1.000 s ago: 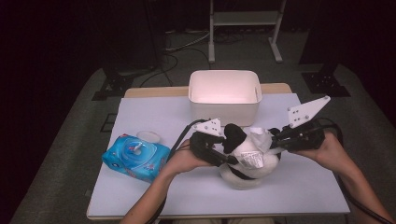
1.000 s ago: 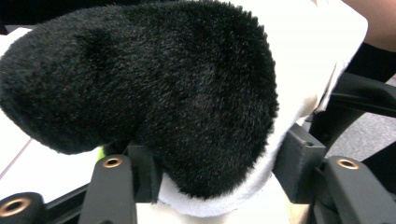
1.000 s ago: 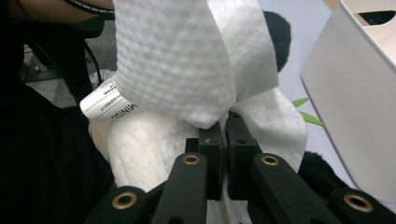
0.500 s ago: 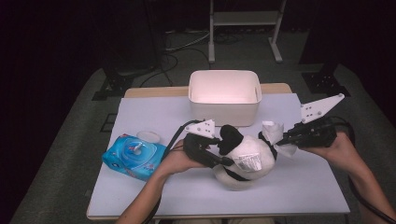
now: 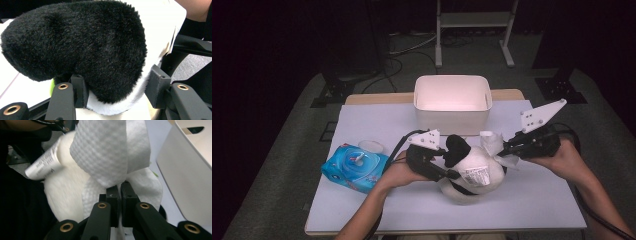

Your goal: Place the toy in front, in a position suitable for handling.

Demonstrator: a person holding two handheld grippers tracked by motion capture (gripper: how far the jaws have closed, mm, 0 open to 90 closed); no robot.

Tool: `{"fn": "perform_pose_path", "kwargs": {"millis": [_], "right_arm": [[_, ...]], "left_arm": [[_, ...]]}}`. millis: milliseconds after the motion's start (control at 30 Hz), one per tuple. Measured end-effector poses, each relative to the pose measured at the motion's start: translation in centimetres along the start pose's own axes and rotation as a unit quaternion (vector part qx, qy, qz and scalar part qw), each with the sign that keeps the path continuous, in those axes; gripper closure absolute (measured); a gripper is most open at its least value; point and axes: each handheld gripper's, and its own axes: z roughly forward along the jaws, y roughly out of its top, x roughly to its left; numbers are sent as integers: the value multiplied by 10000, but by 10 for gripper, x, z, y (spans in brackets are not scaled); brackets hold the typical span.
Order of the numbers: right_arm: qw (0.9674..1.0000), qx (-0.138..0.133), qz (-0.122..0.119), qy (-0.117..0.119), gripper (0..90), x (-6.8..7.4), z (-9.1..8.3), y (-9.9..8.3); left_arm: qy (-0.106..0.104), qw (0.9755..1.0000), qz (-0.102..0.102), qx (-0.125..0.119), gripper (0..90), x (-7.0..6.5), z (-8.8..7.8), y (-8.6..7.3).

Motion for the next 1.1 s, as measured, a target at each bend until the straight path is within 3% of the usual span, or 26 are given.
{"fn": "perform_pose_path", "kwargs": {"millis": [233,467,533,800,933,1100], "right_arm": [[9998,24,196,-30,862,-4,-6,-14],[9999,46,-81,112,861,2,7,3],[9999,75,-112,85,862,2,7,4],[9996,81,168,-207,862,-10,-3,-8],[9997,53,193,-139,862,-7,-5,-12],[9999,-16,72,156,862,2,2,-7]], "left_arm": [[14,10000,-25,-11,452,2,-6,-1],[-6,10000,0,25,452,1,-1,3],[-10,10000,-14,11,452,1,-2,2],[-21,10000,13,-20,452,0,-3,0],[-20,10000,29,3,452,0,-3,0],[-22,10000,-24,-24,452,1,0,2]]}}
